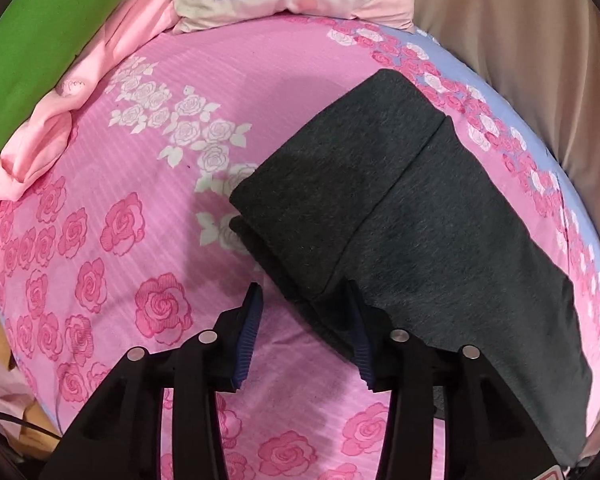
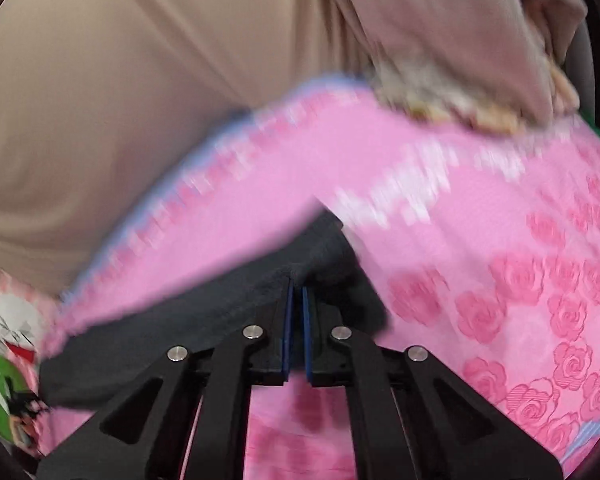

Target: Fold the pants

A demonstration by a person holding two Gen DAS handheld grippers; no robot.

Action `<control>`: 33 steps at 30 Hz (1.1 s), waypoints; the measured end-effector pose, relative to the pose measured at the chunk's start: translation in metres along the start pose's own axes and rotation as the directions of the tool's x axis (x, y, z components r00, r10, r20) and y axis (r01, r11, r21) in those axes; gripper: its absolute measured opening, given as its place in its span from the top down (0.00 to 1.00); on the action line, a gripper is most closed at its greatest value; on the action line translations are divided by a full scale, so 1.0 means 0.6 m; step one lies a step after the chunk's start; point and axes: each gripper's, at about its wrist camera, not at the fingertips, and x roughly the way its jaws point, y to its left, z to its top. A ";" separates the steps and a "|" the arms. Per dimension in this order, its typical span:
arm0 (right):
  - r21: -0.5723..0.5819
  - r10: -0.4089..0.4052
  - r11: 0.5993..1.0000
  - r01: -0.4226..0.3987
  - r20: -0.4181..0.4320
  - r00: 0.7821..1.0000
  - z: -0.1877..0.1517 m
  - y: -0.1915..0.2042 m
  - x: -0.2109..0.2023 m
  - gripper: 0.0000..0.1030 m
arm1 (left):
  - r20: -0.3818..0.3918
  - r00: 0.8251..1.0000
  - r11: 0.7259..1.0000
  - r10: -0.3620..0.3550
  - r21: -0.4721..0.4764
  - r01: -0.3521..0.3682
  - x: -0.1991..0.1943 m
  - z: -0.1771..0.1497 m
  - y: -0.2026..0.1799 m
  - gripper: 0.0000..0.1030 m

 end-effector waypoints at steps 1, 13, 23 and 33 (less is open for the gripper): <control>0.025 -0.021 0.999 0.022 -0.057 0.998 -0.010 -0.019 0.018 0.97 | 0.008 1.000 1.000 0.017 0.001 -0.017 -0.007 -0.006 -0.001 0.53; -0.241 0.104 0.965 -0.100 0.003 0.995 -0.012 0.203 -0.021 0.80 | 0.186 0.978 0.987 -0.097 0.147 0.070 -0.135 -0.080 -0.147 0.41; -0.604 0.248 0.663 -0.443 -0.381 0.891 -0.215 0.688 0.170 0.80 | 0.154 0.988 0.911 0.020 0.404 -0.082 -0.027 -0.171 -0.251 0.37; -0.683 0.161 0.577 -0.448 -0.442 0.882 -0.305 0.901 0.326 0.79 | 0.222 0.975 0.903 -0.024 0.423 -0.074 -0.023 -0.188 -0.240 0.28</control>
